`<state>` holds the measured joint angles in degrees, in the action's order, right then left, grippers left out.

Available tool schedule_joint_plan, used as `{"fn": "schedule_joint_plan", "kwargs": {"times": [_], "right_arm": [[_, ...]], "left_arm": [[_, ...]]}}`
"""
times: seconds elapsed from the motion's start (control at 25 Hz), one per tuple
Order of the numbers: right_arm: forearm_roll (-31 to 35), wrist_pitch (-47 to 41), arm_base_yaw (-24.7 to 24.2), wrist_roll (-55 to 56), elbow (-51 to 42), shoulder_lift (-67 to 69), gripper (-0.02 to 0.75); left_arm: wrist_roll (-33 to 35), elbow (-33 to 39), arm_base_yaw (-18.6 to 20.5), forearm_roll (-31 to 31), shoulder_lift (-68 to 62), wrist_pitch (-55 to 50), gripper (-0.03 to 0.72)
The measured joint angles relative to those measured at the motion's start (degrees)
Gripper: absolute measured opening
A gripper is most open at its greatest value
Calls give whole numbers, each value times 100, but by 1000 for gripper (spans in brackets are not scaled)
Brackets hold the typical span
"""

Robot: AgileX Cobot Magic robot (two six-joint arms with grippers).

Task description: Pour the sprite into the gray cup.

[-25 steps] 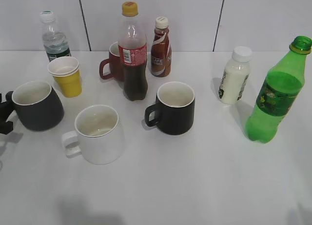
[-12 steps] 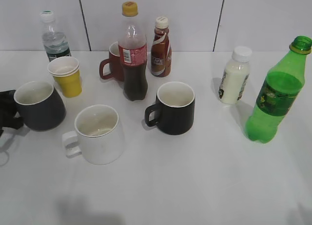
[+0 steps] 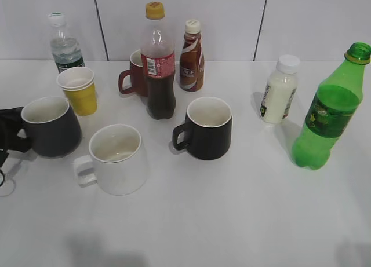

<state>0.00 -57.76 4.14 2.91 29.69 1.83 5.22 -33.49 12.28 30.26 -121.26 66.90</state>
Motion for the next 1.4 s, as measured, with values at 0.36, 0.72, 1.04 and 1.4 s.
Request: {"fn": "schedule_joint_plan", "kwargs": {"times": [0.36, 0.72, 1.04, 1.4], "right_arm": [[459, 5015, 0, -382, -193, 3005, 501], [213, 7360, 502, 3, -839, 5545, 501], [304, 8328, 1225, 151, -2152, 5905, 549], [938, 10421, 1236, -223, -2201, 7869, 664]], "left_arm": [[-161, 1208, -12, -342, 1305, -21, 55], [-522, 1554, -29, -348, 2041, -20, 55], [-681, 1560, -29, -466, 2112, -25, 54], [-758, 1562, -108, -457, 2189, -52, 54]]}}
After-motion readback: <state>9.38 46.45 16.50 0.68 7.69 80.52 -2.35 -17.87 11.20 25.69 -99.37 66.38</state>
